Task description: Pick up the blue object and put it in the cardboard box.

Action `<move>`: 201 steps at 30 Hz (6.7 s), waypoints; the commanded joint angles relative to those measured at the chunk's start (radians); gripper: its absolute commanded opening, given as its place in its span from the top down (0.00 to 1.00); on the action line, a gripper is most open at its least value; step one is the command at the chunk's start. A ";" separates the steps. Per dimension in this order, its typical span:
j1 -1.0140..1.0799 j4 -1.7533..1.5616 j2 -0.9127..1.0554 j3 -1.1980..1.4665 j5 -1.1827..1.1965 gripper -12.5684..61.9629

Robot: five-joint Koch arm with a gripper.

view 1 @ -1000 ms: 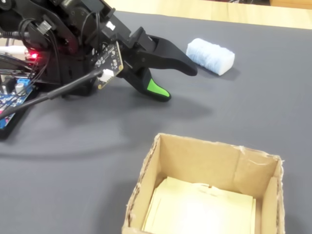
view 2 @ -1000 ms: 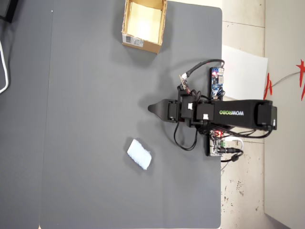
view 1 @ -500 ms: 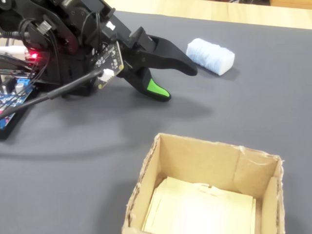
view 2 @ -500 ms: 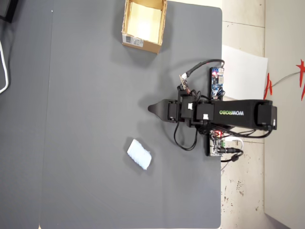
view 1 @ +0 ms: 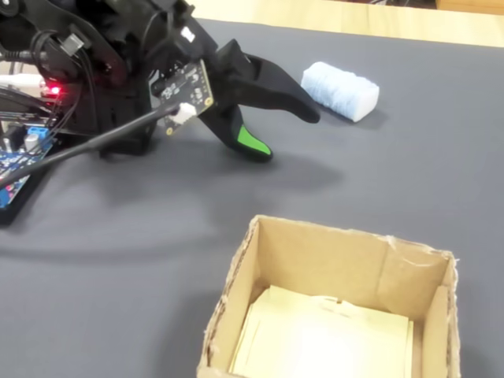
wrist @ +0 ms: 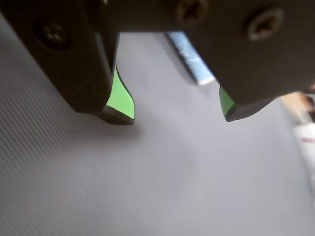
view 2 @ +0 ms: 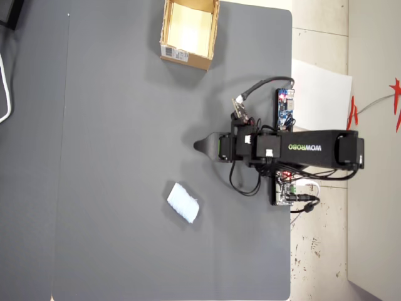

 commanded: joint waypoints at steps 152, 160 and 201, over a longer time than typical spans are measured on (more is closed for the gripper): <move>0.624 -0.083 -0.486 -0.934 -0.195 0.43; 0.414 -0.198 -0.334 -0.738 -0.020 0.39; 0.121 -0.305 0.087 0.221 0.087 0.37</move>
